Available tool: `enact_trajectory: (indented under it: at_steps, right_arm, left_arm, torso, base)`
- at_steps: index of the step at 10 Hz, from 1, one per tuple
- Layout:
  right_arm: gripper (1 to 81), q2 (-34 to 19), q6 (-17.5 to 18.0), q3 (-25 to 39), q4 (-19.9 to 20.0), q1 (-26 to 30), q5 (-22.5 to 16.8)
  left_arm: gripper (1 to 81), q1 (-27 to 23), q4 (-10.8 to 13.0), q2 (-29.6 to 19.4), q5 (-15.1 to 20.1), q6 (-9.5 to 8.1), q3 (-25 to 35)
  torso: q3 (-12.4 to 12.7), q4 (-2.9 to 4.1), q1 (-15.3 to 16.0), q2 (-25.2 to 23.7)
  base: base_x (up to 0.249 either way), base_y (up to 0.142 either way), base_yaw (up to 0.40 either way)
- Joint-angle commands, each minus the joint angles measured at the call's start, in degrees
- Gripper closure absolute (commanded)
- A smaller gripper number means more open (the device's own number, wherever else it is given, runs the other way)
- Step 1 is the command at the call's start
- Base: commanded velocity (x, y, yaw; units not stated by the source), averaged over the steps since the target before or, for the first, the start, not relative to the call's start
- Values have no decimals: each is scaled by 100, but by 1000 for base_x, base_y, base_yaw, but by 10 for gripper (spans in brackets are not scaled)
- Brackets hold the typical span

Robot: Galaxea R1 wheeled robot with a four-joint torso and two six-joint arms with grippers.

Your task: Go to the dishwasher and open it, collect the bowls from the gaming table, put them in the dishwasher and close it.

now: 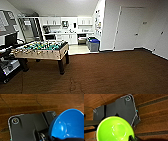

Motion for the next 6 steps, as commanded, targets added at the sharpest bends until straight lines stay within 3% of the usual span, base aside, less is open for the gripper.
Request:
enact_trajectory:
  at_steps: [1,6]
  right_arm:
    - [811,-210,-2,-4,-72,247,-213]
    - [811,-140,-36,-21,-72,264,-213]
  left_arm:
    - [811,-235,6,-100,132,-20,68]
    - [811,-235,-3,-12,132,-20,-55]
  torso:
    - [0,0,0,0]
    - [0,0,0,0]
  base:
    - [0,0,0]
    - [0,0,0]
